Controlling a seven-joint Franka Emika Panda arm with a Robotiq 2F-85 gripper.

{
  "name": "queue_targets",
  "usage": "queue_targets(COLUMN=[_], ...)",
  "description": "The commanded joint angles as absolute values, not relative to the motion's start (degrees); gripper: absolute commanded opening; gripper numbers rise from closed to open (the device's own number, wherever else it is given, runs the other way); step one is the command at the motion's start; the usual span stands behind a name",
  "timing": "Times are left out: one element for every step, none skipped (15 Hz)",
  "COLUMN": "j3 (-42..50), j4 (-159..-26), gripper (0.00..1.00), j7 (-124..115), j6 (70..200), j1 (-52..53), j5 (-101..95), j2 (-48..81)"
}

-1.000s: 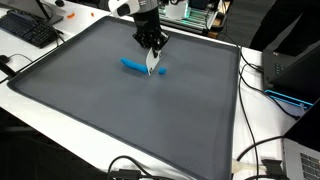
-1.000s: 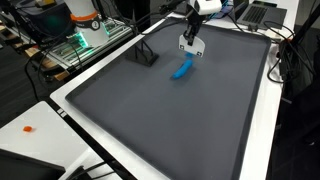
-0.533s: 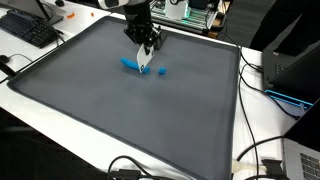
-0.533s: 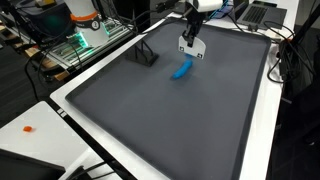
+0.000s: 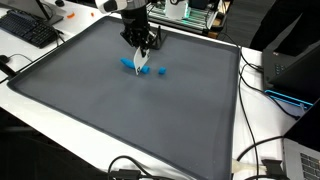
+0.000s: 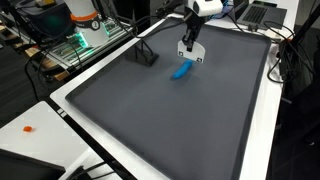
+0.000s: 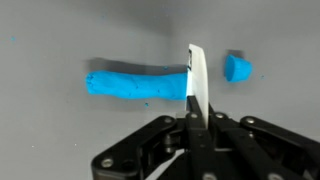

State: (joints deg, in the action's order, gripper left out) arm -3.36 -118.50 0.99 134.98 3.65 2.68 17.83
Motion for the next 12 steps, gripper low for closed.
queue_targets(j3=[-3.14,-3.04,-2.98,-2.7,-2.64,-2.67,-2.71,-2.71,-2.81,-2.86,-2.95,-2.88], j4=[-119.43,-119.48,-119.54,-119.59,-119.56,-119.59,-119.62,-119.72,-119.91,-120.06,-120.32,-120.52], gripper=[0.01,0.01,0.01,0.01,0.01,0.01,0.01,0.01,0.01,0.01,0.01,0.01], j7=[2.49,2.41,2.53,2.22,2.11,2.16,2.14,1.99,2.11,2.17,2.24,2.12], j6=[137.7,138.12,138.6,139.05,139.27,139.66,139.85,139.96,140.09,140.2,140.4,140.58], j1=[3.44,3.54,3.61,3.81,3.83,3.77,3.75,3.82,3.8,3.78,3.74,3.79], j5=[0.88,0.23,-0.51,-1.76,-2.42,-2.79,-3.02,-3.21,-3.13,-3.01,-2.78,-2.9], j2=[18.5,18.74,18.99,19.29,19.61,19.88,20.04,20.17,20.35,20.52,20.71,20.87])
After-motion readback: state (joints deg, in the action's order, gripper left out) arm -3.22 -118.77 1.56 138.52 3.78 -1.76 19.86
